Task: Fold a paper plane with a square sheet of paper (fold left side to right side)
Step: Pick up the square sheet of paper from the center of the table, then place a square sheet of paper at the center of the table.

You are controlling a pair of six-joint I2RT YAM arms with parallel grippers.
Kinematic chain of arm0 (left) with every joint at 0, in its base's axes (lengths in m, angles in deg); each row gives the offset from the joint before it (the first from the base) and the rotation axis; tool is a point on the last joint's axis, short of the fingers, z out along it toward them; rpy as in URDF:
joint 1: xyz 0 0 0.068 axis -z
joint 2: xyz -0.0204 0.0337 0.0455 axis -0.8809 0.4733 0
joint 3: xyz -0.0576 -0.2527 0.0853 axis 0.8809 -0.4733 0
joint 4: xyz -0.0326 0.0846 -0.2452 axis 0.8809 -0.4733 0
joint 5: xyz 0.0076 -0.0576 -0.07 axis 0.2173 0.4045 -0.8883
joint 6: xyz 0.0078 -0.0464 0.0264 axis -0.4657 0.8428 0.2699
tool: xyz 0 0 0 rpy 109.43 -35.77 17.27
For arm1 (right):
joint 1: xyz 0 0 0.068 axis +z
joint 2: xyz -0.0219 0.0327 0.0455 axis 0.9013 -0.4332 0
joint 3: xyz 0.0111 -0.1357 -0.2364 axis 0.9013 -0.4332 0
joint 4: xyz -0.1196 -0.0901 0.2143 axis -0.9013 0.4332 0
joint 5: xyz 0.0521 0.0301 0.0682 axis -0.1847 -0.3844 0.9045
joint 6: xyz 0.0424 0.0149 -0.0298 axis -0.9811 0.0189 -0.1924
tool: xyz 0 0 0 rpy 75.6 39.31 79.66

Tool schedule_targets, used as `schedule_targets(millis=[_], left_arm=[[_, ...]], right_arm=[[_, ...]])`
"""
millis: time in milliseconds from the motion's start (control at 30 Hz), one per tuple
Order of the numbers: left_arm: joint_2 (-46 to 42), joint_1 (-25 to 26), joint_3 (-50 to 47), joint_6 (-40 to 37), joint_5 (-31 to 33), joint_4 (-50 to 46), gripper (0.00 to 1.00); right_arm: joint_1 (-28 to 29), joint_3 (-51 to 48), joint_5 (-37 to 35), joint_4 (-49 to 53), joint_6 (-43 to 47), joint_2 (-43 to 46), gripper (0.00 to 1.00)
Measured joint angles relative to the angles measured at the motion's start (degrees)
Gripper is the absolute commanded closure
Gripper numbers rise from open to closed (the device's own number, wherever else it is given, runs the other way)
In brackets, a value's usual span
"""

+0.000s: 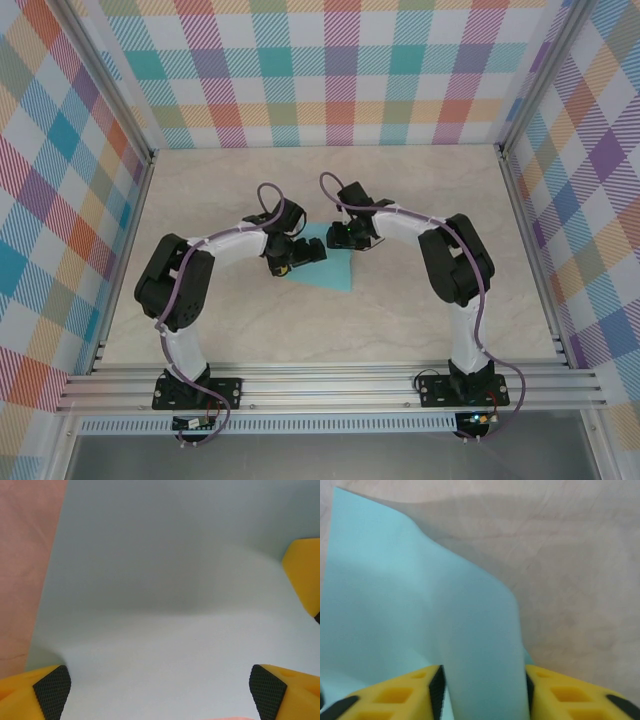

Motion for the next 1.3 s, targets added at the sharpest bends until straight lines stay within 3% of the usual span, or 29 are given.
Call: schedule_targets(millis=[200, 433, 600, 933, 1200, 1300], left_arm=[[-11.58, -3.72, -5.68, -1.07, -0.42, -0.15, 0.03], [-25.59, -11.28, -8.59, -4.0, -5.05, 2.86, 0.01], [-31.17, -13.03, -9.09, -6.27, -11.04, 6.78, 0.0], [-34.86, -13.11, -9.01, -7.56, -26.32, 20.0, 0.0], [-34.64, -12.74, -8.83, -7.45, -31.65, 25.86, 0.01], [-34.58, -12.31, -8.83, -7.23, -33.31, 27.67, 0.08]], right_arm=[[-1.27, -7.08, 7.74, -3.34, 0.76, 6.58, 0.79], [-7.43, -12.9, 21.94, -11.72, 2.21, 19.41, 0.81], [-11.65, -13.03, 32.98, -14.32, 3.82, 26.45, 0.81], [-12.39, -7.3, 49.86, -8.13, 8.07, 32.35, 0.81], [-10.21, -5.31, 55.84, -7.78, 5.99, 33.97, 0.82], [-9.9, -5.31, 57.0, -8.59, 4.52, 34.34, 0.82]])
